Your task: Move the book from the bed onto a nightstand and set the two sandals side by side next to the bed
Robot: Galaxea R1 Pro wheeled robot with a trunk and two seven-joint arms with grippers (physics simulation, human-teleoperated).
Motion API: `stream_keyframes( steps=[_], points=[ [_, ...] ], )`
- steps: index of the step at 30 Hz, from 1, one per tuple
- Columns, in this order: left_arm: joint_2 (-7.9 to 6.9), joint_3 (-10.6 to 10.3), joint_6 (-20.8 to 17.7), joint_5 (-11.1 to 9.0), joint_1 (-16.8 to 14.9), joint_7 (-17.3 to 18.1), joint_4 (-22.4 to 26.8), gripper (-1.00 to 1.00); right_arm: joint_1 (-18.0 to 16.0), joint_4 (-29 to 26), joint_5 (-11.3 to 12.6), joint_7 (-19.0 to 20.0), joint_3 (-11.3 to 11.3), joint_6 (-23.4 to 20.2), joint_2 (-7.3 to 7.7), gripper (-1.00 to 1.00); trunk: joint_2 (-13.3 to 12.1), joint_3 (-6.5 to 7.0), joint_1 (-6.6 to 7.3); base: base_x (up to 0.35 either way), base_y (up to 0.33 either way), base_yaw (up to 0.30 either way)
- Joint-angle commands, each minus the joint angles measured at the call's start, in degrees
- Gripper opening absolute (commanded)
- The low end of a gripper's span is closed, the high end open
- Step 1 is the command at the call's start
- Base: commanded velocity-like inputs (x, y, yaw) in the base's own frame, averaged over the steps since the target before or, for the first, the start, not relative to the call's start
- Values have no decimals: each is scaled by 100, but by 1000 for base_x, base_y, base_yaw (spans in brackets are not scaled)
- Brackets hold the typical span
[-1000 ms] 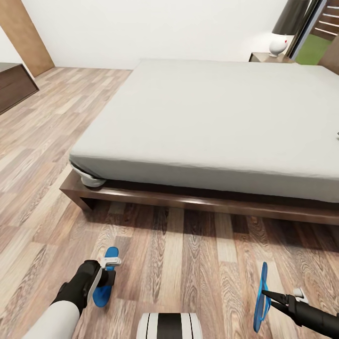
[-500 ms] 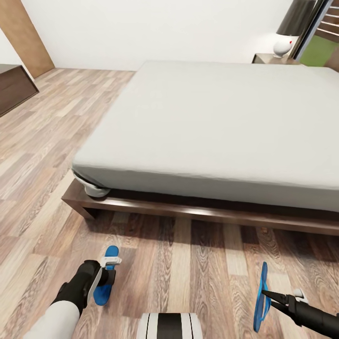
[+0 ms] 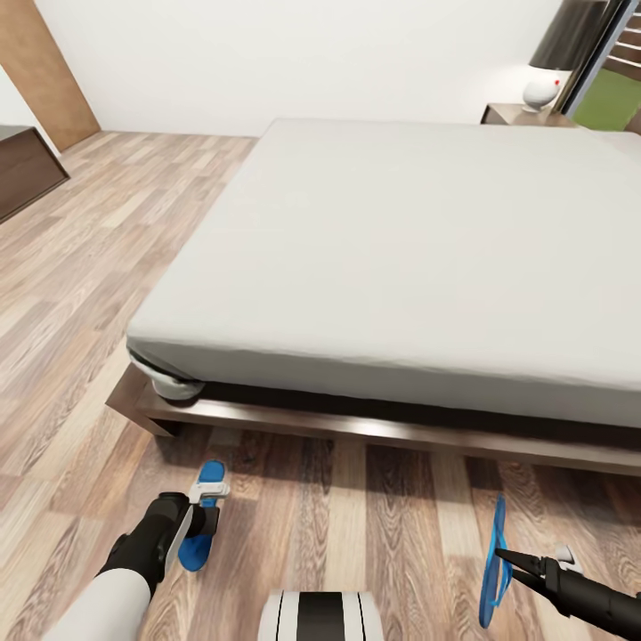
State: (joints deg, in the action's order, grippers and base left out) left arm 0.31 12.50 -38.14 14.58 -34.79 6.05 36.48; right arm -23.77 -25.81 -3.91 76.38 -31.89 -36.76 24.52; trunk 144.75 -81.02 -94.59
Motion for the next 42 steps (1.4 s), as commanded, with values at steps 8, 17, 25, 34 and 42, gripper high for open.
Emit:
stream_keyframes(
  steps=[8, 17, 25, 34, 42],
  points=[
    [6, 24, -23, 60, -2, 53, 8, -100, -5, -3, -40, 26, -36, -61, -5, -100, 1, -4, -2, 114, 0, 0],
    [4, 33, -27, 49, -2, 45, 8, -100, -5, -3, -40, 29, -36, -62, -5, -100, 12, -181, -23, 1, 0, 0],
    [4, 32, -27, 47, -2, 45, 8, -100, -5, -3, -33, 43, -36, -68, 1, -100, 23, -358, -44, 0, 0, 0],
    [4, 28, -27, 54, -2, 45, 8, -100, -5, -11, -22, 402, -36, -68, 2, -100, 27, -425, -51, 0, 0, 0],
    [4, 25, -27, 54, -2, 45, 8, -100, -5, -11, -22, 442, -36, -68, 1, -100, 38, -602, -72, 0, 0, 0]
  ],
)
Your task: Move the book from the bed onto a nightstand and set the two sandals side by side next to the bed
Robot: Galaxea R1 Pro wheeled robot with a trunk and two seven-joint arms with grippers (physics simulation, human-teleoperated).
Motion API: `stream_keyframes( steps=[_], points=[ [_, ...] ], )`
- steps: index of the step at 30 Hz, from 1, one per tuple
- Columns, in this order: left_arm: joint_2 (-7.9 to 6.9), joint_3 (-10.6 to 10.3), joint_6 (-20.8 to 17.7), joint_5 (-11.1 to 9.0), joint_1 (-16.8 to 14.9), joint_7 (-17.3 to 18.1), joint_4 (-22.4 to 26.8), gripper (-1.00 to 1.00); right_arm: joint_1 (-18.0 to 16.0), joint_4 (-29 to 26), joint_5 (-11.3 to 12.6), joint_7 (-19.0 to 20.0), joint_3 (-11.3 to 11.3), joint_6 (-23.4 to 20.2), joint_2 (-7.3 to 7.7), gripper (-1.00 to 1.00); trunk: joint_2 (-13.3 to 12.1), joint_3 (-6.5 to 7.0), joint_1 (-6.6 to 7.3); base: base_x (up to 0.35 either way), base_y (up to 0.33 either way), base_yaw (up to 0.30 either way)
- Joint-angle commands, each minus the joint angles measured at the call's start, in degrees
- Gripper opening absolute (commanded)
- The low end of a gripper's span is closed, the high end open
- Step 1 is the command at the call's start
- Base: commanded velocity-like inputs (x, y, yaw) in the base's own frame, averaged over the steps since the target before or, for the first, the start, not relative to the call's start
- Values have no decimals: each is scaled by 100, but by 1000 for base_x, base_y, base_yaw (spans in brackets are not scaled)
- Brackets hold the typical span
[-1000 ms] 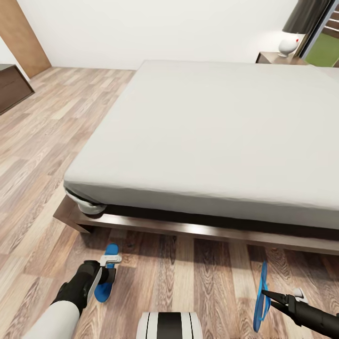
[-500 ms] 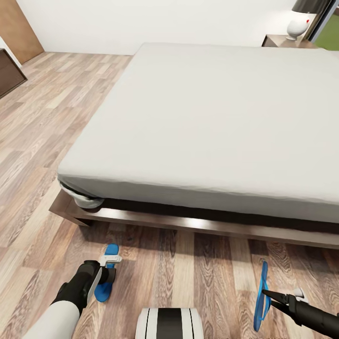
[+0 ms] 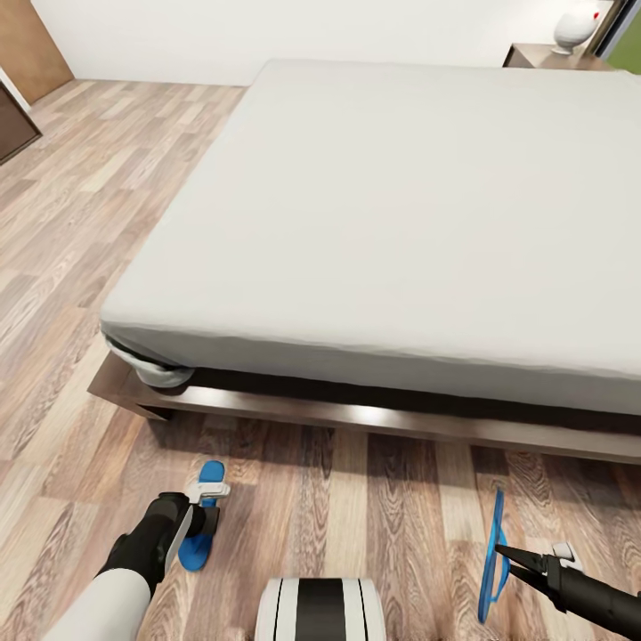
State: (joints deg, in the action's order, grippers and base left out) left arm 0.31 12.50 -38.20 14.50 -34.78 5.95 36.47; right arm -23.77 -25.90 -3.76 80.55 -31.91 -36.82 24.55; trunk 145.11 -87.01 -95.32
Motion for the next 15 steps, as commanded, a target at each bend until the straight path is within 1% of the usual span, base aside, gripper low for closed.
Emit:
stream_keyframes(
  steps=[1, 3, 11, 15],
  points=[
    [4, 24, -21, 62, -2, 55, 9, -100, -5, -3, -37, 26, -35, -62, -3, -100, 3, -26, -1, 0, 0, 0],
    [6, 24, -21, 62, -2, 55, 9, -100, -5, -1, -37, 24, -35, -62, -3, -100, 6, -70, -6, 0, 0, 0],
    [4, 31, -14, 70, -2, 54, 12, -100, -5, -3, -37, 22, -35, -62, -3, -100, 6, -70, -6, 2, 0, 0],
    [3, 33, -15, 68, -2, 54, 14, -100, -5, -3, -37, 23, -35, -62, -3, -100, 6, -70, -6, 156, 65, 0]
  ],
)
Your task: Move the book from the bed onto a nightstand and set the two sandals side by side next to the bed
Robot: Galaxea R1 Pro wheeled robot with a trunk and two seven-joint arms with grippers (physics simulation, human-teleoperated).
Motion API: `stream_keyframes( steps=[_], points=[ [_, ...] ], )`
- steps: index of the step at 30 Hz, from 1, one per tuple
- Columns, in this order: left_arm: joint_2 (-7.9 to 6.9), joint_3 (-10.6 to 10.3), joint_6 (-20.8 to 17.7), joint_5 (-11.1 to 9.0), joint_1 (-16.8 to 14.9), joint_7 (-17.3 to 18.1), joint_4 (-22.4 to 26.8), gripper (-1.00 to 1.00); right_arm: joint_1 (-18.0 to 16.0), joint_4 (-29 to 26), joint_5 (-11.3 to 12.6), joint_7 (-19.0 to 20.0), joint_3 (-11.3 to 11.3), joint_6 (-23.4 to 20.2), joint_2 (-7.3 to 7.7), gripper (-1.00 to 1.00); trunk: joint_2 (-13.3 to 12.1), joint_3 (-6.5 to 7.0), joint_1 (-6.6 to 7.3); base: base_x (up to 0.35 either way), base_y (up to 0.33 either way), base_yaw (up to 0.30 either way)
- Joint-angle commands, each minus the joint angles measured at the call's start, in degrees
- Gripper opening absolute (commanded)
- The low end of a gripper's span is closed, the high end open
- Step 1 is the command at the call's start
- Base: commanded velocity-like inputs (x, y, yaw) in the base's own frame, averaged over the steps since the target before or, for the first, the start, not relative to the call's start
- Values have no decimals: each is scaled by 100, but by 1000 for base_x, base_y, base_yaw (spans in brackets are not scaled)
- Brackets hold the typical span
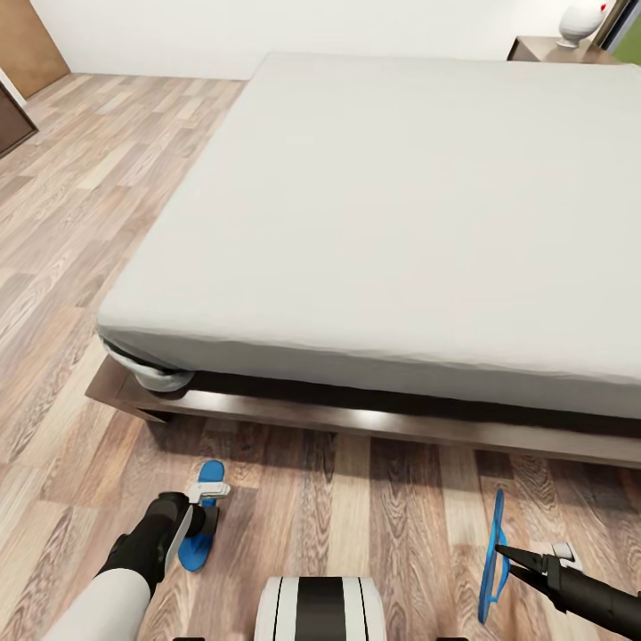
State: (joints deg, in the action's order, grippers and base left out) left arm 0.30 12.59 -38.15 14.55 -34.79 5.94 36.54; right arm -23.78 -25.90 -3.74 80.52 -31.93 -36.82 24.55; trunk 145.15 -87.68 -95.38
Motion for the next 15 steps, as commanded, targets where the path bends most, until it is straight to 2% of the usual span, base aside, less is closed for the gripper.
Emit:
stream_keyframes(
  steps=[1, 8, 15],
  points=[
    [3, 24, -18, 63, -2, 56, 10, -100, -4, -3, -39, 25, -33, -62, -3, -100, 1, -3, 0, 48, 23, 0],
    [-3, 29, -16, 58, -2, 56, 11, -100, -4, -3, -39, 25, -33, -62, -3, -100, 1, -3, 0, 97, 65, 0],
    [0, 32, -17, 57, -2, 48, 19, -100, -4, -3, -39, 25, -33, -62, -3, -100, 1, -3, 0, 14, 10, 0]
  ],
)
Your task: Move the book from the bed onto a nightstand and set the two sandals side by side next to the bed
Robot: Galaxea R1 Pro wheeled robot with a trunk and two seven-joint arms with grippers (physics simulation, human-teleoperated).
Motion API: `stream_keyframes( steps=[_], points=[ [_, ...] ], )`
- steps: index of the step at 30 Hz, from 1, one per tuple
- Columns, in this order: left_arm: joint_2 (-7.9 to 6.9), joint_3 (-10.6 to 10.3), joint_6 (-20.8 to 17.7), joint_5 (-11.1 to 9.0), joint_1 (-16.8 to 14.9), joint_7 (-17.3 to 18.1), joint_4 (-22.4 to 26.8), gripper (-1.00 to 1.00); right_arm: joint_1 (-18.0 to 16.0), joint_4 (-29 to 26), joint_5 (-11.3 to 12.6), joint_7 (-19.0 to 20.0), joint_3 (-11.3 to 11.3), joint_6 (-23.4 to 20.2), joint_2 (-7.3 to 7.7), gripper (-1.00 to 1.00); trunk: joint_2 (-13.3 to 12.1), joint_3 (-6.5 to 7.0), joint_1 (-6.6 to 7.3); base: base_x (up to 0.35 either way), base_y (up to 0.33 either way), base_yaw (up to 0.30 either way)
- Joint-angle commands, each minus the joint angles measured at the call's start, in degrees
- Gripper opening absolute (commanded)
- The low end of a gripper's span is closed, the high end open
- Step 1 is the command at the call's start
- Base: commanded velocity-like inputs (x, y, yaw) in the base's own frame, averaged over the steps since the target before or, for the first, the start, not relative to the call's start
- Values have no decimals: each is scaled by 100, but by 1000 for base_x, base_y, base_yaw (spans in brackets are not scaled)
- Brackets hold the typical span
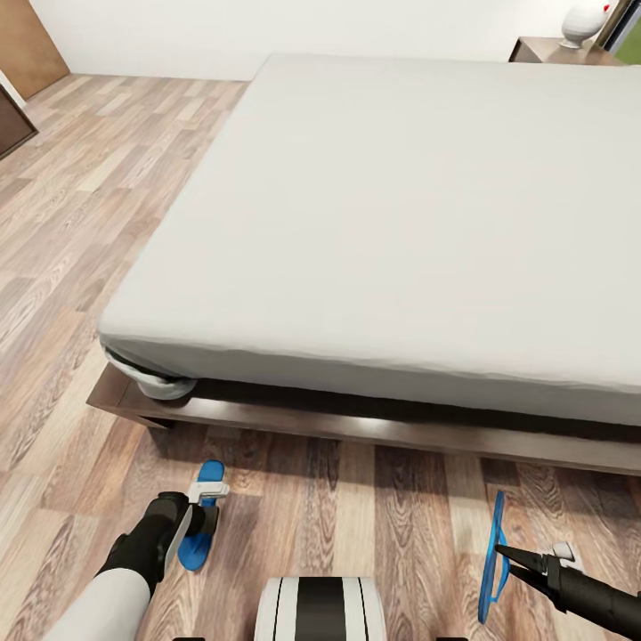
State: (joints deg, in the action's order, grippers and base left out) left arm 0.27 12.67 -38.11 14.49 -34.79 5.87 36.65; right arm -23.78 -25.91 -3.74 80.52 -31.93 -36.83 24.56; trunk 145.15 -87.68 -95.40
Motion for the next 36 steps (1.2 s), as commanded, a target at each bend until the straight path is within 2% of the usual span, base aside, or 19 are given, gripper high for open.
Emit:
stream_keyframes(
  steps=[1, 4, 8, 11, 19, 29, 36],
  points=[
    [6, 25, -21, 63, -2, 55, 9, -100, -4, -1, -39, 25, -33, -62, -3, -100, 3, -25, -2, 1, 1, 0],
    [8, 23, -2, 63, -2, 54, 11, -100, -4, -2, -40, 25, -33, -62, -3, -100, 4, -48, -4, 0, 0, 0],
    [8, 29, 386, 63, -2, 47, 3, -100, -4, -2, -42, 25, -33, -62, -3, -100, 4, -48, -4, 0, 0, 0],
    [8, 30, 491, 63, 5, 46, -2, -100, -4, -2, -41, 25, -33, -62, -3, -100, 4, -48, -4, 0, 0, 0],
    [8, 19, 595, 71, 15, 46, -8, -100, -4, -1, -41, 25, -33, -62, -4, -100, 4, -48, -4, 0, 0, 0],
    [8, 17, 594, 71, 16, 45, -9, -100, -4, -1, -41, 26, -33, -62, -3, -100, 17, -269, -30, 0, 0, 0],
    [8, 17, 594, 71, 16, 45, -9, -100, -4, -2, -43, 25, -33, -62, -3, -100, 17, -269, -30, 0, 0, 0]
  ],
)
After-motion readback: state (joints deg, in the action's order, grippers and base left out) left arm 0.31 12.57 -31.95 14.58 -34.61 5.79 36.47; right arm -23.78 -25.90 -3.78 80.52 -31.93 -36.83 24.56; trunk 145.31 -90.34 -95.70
